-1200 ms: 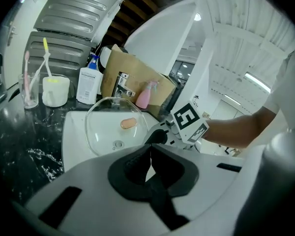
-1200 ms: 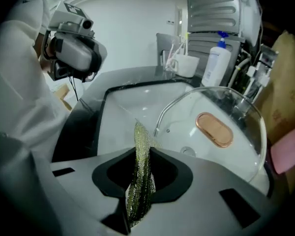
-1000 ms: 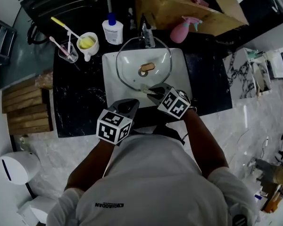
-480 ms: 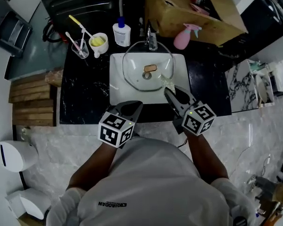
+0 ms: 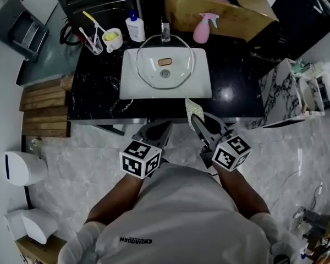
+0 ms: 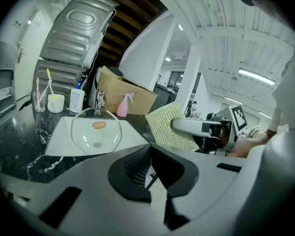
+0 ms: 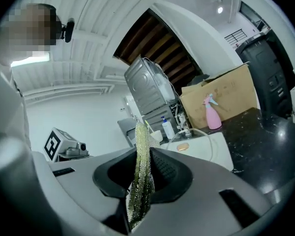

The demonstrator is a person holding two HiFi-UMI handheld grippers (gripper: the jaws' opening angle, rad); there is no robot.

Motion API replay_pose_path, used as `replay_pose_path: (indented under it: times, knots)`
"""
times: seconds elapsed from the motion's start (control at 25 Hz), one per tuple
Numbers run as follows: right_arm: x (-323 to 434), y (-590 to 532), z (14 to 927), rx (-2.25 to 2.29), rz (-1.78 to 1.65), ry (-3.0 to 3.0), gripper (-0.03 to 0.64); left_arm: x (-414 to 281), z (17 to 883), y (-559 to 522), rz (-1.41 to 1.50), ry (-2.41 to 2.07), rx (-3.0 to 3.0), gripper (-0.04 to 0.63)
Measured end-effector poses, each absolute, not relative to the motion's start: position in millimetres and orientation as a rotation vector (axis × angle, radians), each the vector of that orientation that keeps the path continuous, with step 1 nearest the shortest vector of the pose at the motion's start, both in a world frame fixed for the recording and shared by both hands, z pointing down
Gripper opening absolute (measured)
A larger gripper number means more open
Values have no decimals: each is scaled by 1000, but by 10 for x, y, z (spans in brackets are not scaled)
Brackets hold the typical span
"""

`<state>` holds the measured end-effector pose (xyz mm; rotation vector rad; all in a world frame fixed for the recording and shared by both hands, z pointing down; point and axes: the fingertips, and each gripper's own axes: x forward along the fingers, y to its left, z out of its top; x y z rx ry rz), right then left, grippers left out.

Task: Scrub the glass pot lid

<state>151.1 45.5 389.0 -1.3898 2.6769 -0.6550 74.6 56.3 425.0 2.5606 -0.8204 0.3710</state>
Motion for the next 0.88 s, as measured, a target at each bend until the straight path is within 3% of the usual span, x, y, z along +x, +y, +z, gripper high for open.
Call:
replay_pose_path:
  times: [0.88]
  knots:
    - [1582,1676,3773,-1391,-600,2691,84,779,4073,1642,378,-912,2531,15]
